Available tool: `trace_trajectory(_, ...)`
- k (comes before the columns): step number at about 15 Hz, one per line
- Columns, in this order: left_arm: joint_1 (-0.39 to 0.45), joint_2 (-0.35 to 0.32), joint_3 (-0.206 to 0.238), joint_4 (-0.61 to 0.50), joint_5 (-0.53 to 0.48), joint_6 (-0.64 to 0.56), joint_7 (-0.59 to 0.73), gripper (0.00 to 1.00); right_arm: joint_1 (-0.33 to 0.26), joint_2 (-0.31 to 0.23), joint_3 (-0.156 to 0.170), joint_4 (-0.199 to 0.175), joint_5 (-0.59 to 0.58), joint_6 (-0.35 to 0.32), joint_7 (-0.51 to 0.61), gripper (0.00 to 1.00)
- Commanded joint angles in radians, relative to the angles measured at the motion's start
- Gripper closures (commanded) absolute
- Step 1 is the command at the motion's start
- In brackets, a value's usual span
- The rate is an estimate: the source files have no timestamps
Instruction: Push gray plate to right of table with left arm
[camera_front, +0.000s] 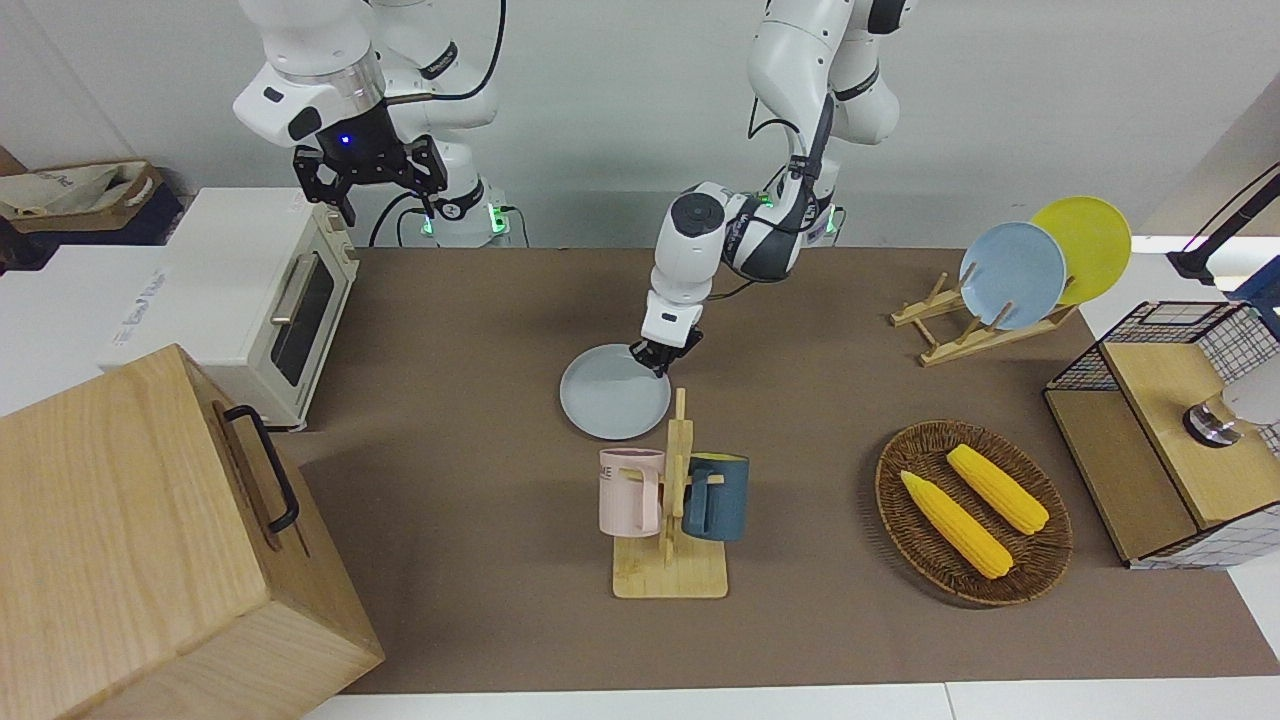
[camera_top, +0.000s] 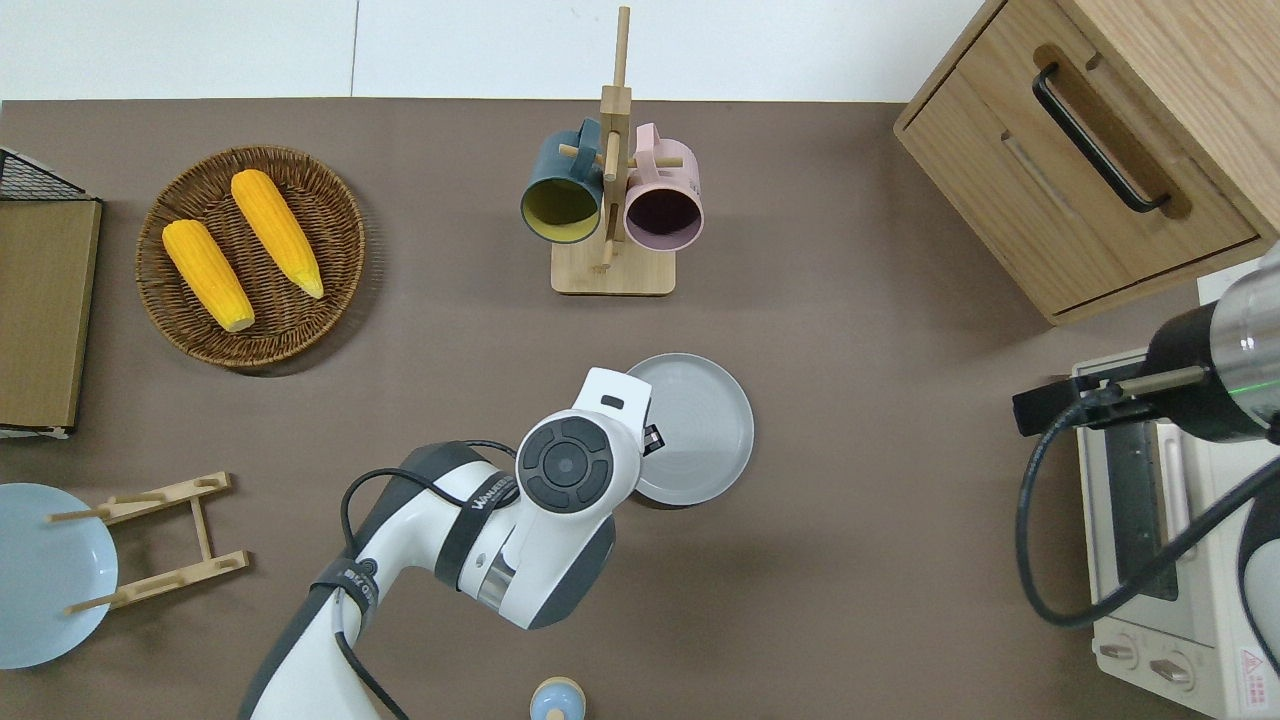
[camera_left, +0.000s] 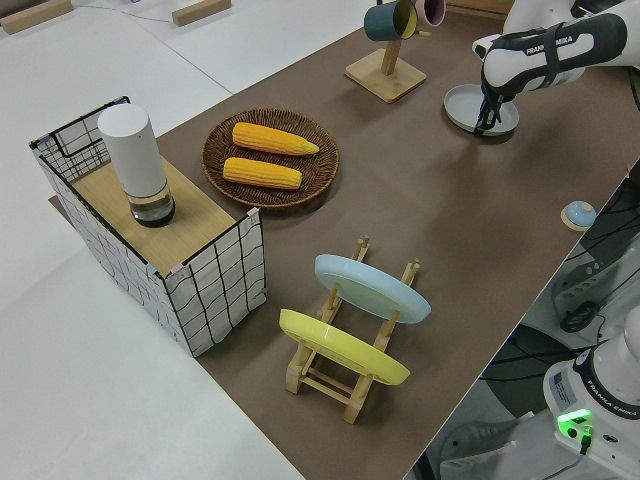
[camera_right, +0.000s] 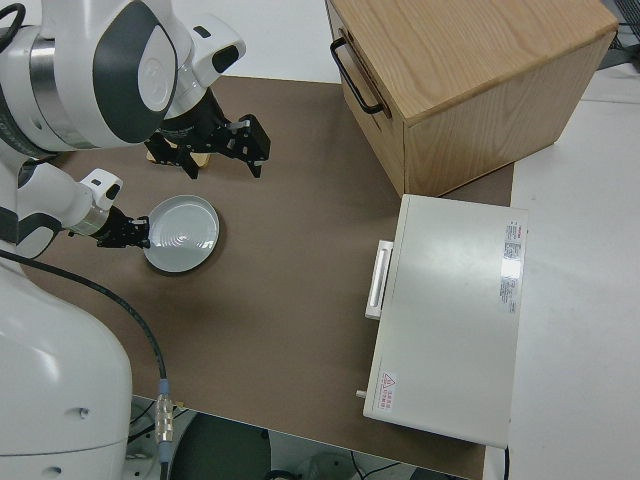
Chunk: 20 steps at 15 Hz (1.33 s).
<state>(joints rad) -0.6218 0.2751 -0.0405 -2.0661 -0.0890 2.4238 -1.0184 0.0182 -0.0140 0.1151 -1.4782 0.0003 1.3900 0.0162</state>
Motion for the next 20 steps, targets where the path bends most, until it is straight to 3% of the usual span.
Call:
trace_trajectory(1,-0.052,0.041,0.011,0.046,0.021,0.003,-0.068,1.00,-0.020,-0.003,0.015,0.009,0.006,-0.016,0.013,0.017)
trace_trajectory(8,-0.116,0.052,0.011,0.061,0.023,0.001,-0.127,1.00,-0.020,-0.003,0.017,0.009,0.006,-0.016,0.013,0.017)
trace_trajectory(11,-0.127,0.064,0.010,0.067,0.080,0.005,-0.181,1.00,-0.020,-0.003,0.015,0.009,0.006,-0.016,0.013,0.017)
trace_trajectory(12,-0.127,0.067,0.010,0.067,0.087,0.005,-0.181,0.82,-0.020,-0.003,0.017,0.009,0.004,-0.016,0.013,0.017)
trace_trajectory(13,-0.127,0.068,0.010,0.067,0.089,0.008,-0.177,0.34,-0.020,-0.003,0.015,0.009,0.004,-0.016,0.013,0.017)
trace_trajectory(14,-0.125,0.068,0.011,0.070,0.090,0.006,-0.172,0.01,-0.020,-0.003,0.015,0.009,0.004,-0.016,0.013,0.017)
trace_trajectory(20,-0.119,0.053,0.014,0.081,0.126,-0.009,-0.170,0.00,-0.020,-0.003,0.017,0.009,0.004,-0.016,0.013,0.017)
